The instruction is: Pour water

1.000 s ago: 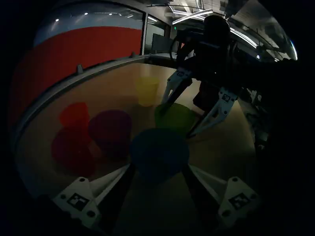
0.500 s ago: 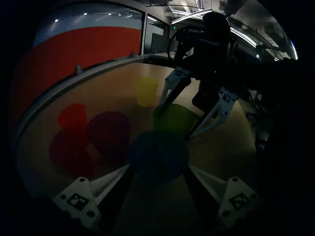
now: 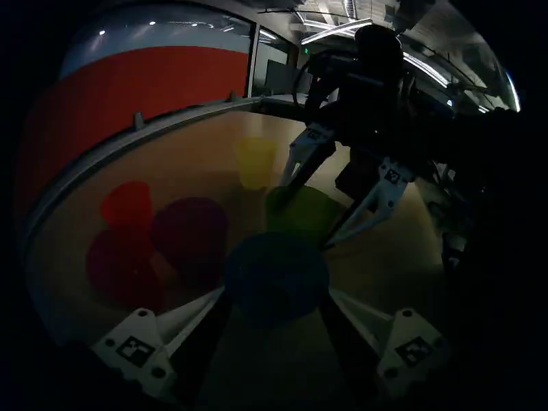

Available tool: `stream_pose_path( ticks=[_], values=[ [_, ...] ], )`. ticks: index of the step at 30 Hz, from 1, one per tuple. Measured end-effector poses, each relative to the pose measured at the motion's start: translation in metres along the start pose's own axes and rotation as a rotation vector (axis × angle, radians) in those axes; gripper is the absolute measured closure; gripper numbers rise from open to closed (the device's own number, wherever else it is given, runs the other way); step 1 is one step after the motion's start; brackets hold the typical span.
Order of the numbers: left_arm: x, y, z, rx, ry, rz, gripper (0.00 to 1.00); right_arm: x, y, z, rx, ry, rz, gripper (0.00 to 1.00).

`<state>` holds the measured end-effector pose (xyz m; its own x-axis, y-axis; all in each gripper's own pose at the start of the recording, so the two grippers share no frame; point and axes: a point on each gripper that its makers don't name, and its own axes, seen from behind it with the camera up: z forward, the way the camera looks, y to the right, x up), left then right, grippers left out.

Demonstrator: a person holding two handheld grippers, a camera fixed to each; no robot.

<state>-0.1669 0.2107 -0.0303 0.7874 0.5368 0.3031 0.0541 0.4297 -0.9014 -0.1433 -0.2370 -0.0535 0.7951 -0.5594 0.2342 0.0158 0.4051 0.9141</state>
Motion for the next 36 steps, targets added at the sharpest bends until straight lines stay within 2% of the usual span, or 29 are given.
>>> stream_pose_path(
  ticks=[21, 36],
  values=[
    [0.003, 0.003, -0.007, 0.002, 0.026, -0.017, 0.17, 0.007, -0.006, -0.007, 0.013, 0.036, 0.028, 0.09],
    [0.029, 0.015, -0.036, 0.037, 0.084, -0.008, 0.17, 0.034, -0.016, -0.031, -0.018, 0.105, 0.003, 0.1]
  ],
)
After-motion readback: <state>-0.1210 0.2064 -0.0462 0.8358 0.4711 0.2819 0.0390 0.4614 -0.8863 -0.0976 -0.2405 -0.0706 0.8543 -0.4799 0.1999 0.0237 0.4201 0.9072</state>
